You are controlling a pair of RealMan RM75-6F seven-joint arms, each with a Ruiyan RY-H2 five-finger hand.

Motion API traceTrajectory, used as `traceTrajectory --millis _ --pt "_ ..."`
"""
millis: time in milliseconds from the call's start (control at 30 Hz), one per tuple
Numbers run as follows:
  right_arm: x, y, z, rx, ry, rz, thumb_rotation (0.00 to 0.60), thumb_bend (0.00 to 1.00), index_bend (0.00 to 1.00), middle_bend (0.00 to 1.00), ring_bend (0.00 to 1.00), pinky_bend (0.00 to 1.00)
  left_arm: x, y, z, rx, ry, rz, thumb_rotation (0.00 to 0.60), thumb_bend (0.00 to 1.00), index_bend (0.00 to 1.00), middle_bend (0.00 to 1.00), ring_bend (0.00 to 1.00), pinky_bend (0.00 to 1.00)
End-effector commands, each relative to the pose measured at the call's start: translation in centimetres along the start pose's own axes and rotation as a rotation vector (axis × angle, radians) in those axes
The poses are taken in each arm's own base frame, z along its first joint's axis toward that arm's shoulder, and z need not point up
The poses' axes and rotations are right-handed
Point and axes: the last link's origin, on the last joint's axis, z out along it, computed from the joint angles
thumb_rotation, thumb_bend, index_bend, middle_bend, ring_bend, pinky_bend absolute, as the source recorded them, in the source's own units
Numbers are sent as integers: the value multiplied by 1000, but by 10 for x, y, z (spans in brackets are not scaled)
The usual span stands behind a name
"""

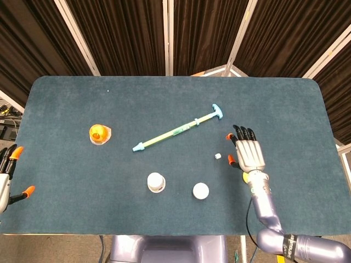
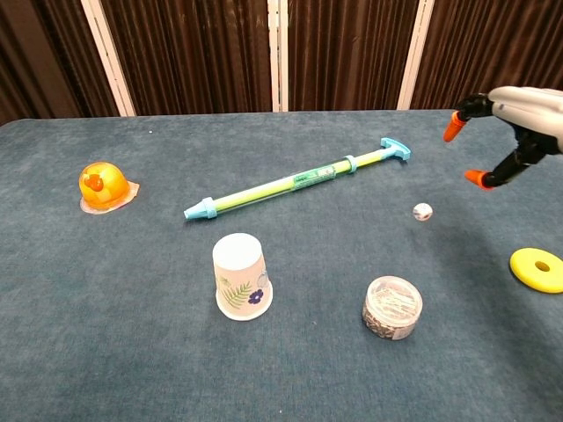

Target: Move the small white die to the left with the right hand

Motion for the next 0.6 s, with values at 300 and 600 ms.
traceTrajectory --millis 300,600 --pt "0 54 -51 -46 42 9 600 292 267 10 0 0 2 2 -5 -16 7 -4 600 60 0 0 0 0" --pt "9 98 -109 -47 122 -13 600 266 253 0 0 0 -1 5 -8 -25 -9 4 600 61 0 0 0 0"
